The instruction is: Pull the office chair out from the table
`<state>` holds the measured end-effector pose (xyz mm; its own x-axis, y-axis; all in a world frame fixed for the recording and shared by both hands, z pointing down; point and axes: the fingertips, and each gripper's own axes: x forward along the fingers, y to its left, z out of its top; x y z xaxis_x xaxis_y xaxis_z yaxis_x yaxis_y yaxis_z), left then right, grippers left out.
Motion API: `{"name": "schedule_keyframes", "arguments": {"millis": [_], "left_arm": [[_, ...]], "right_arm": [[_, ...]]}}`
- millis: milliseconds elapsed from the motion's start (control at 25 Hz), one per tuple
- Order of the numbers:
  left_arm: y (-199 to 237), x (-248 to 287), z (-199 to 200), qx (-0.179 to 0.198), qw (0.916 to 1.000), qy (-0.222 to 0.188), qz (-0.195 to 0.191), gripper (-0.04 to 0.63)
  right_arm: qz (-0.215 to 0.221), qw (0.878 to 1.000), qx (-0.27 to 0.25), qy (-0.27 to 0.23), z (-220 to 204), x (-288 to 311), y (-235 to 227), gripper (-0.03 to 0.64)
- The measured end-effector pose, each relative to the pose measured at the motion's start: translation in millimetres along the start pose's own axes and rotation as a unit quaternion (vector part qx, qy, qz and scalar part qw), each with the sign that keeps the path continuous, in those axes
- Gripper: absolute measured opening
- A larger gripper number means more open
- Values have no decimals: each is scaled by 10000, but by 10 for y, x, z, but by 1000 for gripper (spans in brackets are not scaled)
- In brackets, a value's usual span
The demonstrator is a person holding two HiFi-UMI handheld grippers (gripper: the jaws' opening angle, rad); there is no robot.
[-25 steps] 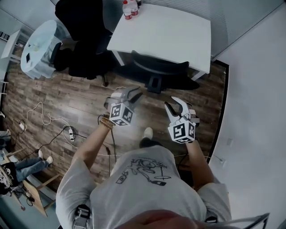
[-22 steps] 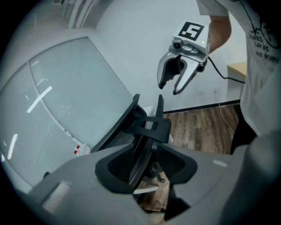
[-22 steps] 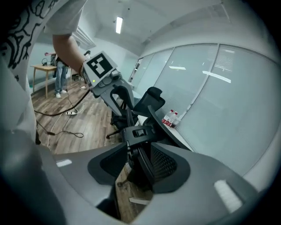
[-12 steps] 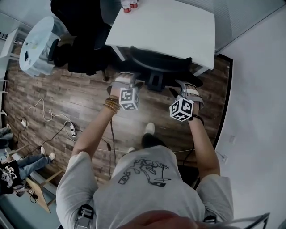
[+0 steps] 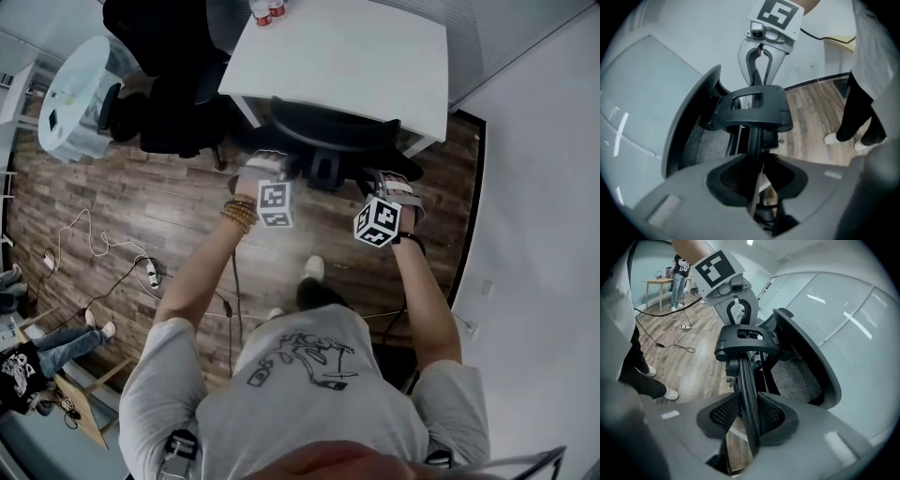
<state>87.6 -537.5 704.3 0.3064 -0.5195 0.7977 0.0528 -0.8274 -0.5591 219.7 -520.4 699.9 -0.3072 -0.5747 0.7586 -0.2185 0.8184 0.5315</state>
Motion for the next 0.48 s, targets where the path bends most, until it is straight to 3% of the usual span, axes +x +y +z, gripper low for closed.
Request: {"name": "schedule_keyframes", "arguments": {"millis": [480], "left_arm": [[-263,-188,-19,1,9999,2,-104,107]], "right_arm": [[79,9998,157,-15,84,-157,287,121]]}}
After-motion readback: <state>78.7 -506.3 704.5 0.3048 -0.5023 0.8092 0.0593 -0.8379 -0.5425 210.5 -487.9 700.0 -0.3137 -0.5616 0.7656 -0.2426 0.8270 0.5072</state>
